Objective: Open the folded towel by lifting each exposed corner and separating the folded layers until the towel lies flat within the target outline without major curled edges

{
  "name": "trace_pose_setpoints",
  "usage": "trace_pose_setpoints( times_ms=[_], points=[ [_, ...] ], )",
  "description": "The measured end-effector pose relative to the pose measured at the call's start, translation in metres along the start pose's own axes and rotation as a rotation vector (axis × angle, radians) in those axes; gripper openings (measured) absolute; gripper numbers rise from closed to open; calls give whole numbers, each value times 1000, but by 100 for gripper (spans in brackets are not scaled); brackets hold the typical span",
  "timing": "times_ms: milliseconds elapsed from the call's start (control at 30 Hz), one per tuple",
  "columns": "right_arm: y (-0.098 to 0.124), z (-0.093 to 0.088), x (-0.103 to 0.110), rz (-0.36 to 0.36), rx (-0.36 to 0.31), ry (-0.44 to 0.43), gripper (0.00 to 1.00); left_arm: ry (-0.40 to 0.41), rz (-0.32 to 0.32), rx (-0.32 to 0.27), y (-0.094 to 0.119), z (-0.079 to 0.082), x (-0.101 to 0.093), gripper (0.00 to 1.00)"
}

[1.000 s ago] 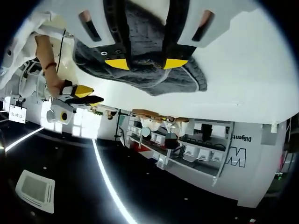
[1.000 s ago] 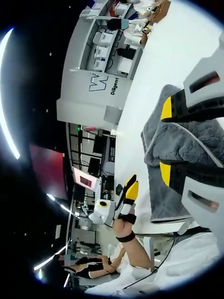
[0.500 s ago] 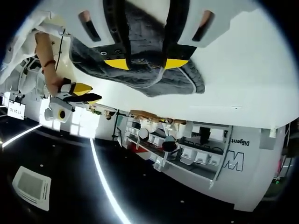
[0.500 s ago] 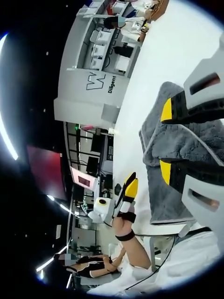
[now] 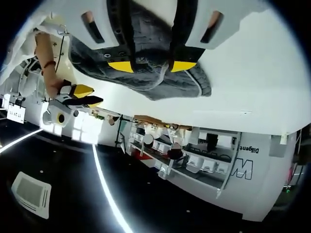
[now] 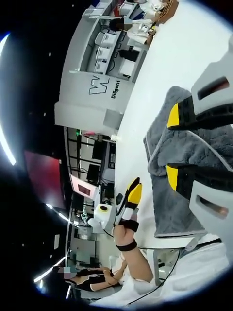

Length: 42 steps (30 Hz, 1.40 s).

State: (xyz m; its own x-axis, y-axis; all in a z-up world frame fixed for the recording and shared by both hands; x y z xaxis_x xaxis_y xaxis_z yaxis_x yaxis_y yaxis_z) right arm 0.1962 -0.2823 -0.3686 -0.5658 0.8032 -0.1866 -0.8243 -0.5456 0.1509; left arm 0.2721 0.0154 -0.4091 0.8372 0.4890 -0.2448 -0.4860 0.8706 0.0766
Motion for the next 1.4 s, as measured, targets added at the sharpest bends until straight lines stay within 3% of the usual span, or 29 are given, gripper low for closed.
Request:
trace_pose_setpoints(
  times_ms=[533,567,800,1400],
  points=[
    [-16,5,1,3,37,24,22,17,15,-1,-13,10,15,26],
    [-18,5,1,6,40,20,22,-14,44,6,-16,12,17,26],
    [-31,2,-2,18,60,3,22,-42,28,55,-35,18,18,25],
    [-42,-2,-5,23,86,-14,20,-46,36,59,-50,23,25,26]
  ],
)
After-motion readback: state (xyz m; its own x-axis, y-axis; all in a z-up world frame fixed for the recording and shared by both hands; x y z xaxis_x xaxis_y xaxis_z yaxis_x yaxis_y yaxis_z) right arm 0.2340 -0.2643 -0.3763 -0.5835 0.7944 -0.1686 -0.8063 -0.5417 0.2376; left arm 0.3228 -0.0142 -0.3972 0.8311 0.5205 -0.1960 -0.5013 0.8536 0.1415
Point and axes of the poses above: the point that each gripper's makers call its tool centre point, and the gripper's own axes: y roughly backward along the fingers, x roughly to its left, z roughly out of its top, the point moved 10 cm from there along y, roughly backward along the fingers, and after that the axes turned 4 degrees about -z, right-handed, at the moved point
